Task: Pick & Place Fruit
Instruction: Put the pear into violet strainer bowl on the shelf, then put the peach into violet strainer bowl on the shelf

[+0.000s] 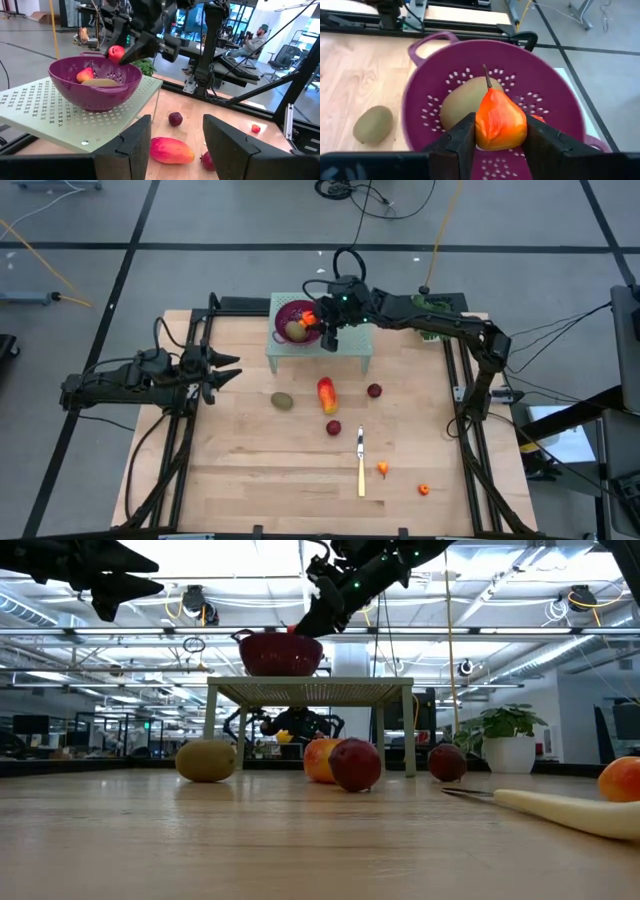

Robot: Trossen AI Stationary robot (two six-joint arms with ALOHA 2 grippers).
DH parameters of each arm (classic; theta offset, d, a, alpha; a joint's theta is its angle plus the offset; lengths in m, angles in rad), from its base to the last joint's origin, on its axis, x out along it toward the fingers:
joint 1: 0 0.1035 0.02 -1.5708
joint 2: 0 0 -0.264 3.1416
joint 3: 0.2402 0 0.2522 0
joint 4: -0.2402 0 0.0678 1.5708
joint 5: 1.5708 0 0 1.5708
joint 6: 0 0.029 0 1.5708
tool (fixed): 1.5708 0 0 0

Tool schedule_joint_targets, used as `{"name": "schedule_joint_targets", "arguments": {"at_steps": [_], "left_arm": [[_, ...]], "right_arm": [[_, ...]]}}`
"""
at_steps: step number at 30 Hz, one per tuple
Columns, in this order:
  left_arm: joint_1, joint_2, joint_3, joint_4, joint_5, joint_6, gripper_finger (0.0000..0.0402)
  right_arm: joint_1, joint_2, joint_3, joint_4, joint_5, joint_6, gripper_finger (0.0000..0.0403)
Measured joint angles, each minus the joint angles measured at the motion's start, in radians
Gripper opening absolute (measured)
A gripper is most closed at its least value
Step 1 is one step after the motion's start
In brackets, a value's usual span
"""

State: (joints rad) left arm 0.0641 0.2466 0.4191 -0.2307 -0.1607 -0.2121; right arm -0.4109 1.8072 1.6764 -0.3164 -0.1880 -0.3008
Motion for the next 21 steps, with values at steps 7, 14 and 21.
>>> {"name": "schedule_joint_targets", "arguments": {"at_steps": [7, 14, 21], "left_arm": [[0.000, 0.000, 0.000, -0.003, 0.000, 0.000, 0.0182], [0.000, 0.000, 0.000, -0.003, 0.000, -0.001, 0.0182], [0.000, 0.000, 0.000, -0.004, 0.001, -0.001, 0.0182]], "right_arm": [[0.000, -0.002, 0.000, 0.003, -0.001, 0.000, 0.0153], [0.000, -0.002, 0.000, 0.000, -0.001, 0.000, 0.0157], [-0.001, -0.009, 0.000, 0.029, 0.005, 0.000, 0.0157]]}}
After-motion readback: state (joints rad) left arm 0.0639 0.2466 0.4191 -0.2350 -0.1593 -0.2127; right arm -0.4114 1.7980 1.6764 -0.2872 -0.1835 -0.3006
